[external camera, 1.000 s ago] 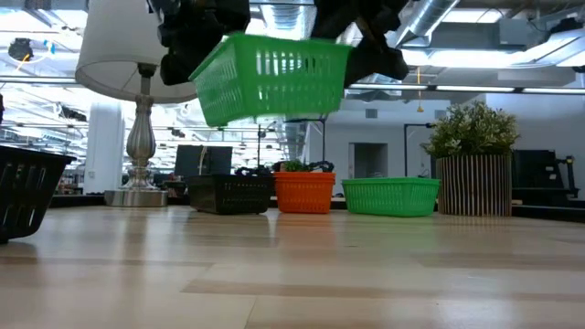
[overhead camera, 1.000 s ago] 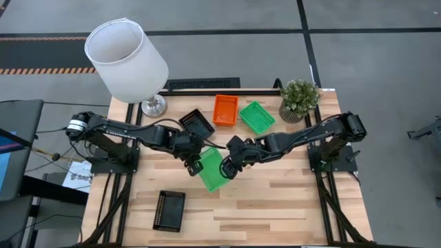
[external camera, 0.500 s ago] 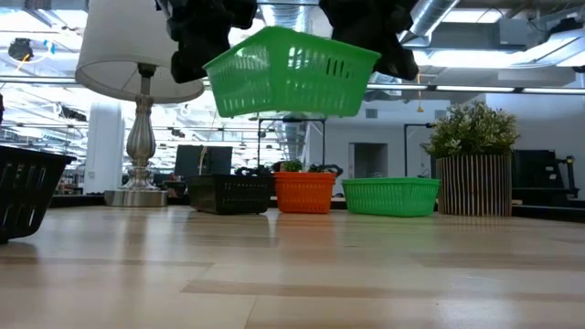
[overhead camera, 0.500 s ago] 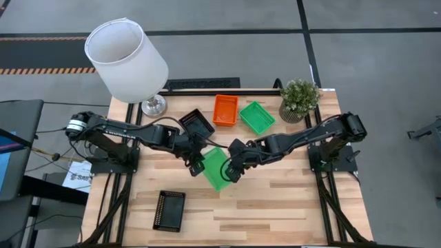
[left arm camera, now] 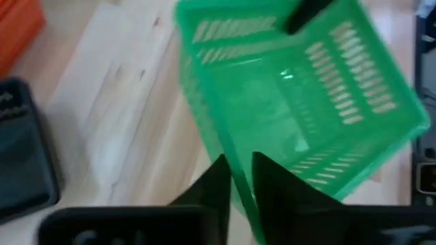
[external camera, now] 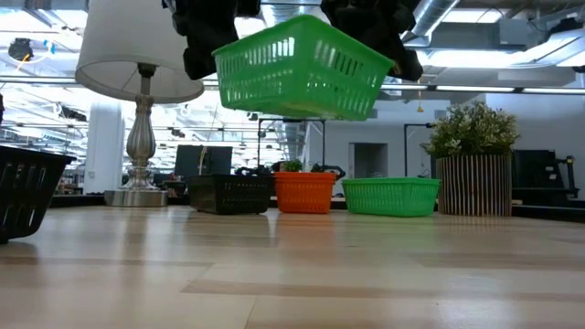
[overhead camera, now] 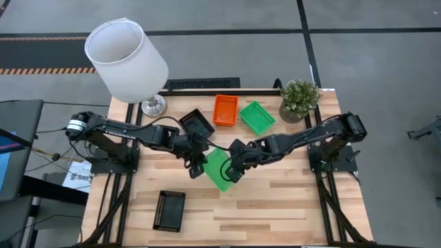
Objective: Stack baskets by color
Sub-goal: Stack the left green bin on top of the right green bin
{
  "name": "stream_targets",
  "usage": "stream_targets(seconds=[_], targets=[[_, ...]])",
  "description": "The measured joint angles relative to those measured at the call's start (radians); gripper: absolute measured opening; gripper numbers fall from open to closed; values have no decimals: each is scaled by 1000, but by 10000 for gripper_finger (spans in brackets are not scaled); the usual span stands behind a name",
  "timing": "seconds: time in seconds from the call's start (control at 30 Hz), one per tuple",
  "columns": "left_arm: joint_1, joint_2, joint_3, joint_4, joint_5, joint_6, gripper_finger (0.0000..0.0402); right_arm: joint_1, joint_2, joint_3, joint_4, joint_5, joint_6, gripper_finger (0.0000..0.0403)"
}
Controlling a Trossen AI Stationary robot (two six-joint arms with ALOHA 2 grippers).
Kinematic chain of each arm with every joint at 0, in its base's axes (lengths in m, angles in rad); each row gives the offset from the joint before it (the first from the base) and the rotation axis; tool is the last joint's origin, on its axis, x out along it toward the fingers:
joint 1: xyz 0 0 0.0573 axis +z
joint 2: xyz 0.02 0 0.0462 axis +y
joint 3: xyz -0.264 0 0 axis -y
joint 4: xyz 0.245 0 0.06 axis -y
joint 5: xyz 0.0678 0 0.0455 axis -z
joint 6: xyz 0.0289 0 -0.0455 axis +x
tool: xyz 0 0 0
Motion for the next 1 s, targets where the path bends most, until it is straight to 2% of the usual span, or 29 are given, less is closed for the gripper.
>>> stream_targets(seconds=[0.2, 0.33, 0.43, 0.63, 0.77, 0.9, 1.0], targets=[[2, -1, 51, -10, 61, 16, 159, -17, 1, 0, -6, -14, -15, 5], [3, 0, 151, -67, 27, 36, 232, -44, -13, 0, -27, -45, -67, 4], [5, -3, 251, -130, -5, 59, 266, -79, -26, -1, -52, -73, -126, 4], [3, -6, 445, -221, -70, 88, 283, -201, -108, 0, -177, -74, -239, 4], [-6, -23, 539, -272, -128, 86, 283, -328, -185, 0, -272, -65, -336, 4], [-32, -70, 566, -287, -190, 72, 284, -500, -245, -9, -332, -69, -449, 3], [-47, -103, 566, -312, -220, 56, 284, -649, -273, -43, -327, -121, -547, 3]])
